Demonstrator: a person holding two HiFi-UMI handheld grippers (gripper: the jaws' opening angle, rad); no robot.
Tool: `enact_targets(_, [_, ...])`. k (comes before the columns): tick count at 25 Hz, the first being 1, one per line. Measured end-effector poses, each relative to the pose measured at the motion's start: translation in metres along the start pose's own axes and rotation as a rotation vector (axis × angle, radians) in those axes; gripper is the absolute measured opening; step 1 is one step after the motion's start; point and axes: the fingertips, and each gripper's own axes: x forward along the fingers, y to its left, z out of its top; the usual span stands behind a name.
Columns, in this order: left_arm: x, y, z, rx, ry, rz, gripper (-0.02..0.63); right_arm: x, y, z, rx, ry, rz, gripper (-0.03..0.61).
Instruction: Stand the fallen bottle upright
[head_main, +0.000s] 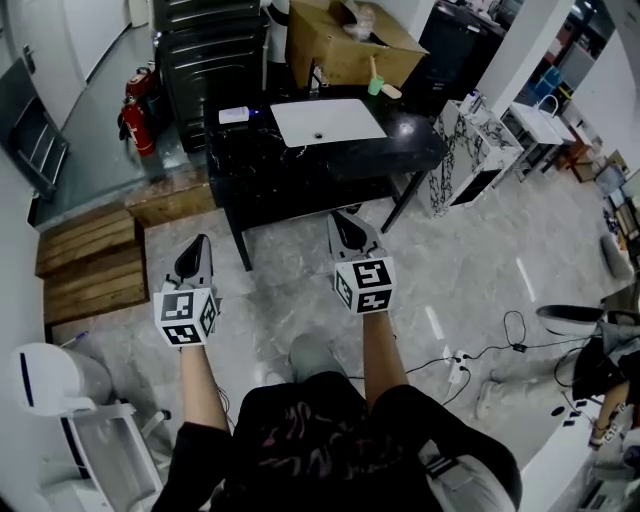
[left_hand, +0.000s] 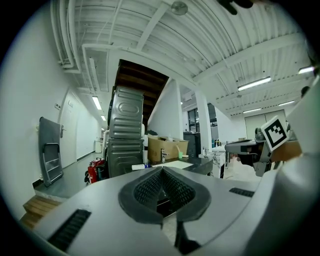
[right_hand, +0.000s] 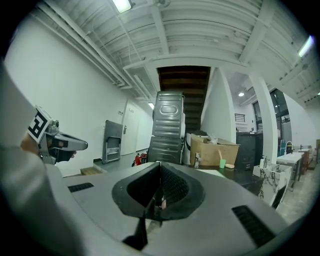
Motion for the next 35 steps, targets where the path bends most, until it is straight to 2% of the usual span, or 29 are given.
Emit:
enact_targets(5, [0.021, 0.012, 0.001, -0.014, -0.006, -0.024, 0.015, 0.025, 0.001, -0.001, -0.005, 0.006, 0.007, 0.015])
enact_targets(13, [0.084, 0.027, -0.006, 0.022, 0.032, -0.041, 0.015, 0.09, -0.017, -0.009, 0.005, 0.005, 0.03, 0.017])
enact_targets(24, [0.224, 0.045, -0.008, 0.036, 0.081, -0.028, 0.015, 0.211, -0.101, -0.034, 0.036, 0.025, 0.022, 0.016])
enact_targets(29, [0.286, 0.053, 0.002, 0.026, 0.103, 0.006, 0.015, 0.266, -0.136, -0.036, 0.062, 0.039, 0.062, 0.016])
enact_targets(35, [0.333, 0.055, 0.018, 0.047, 0.115, 0.025, 0.015, 0.309, -0.161, -0.033, 0.088, 0.041, 0.096, 0.015])
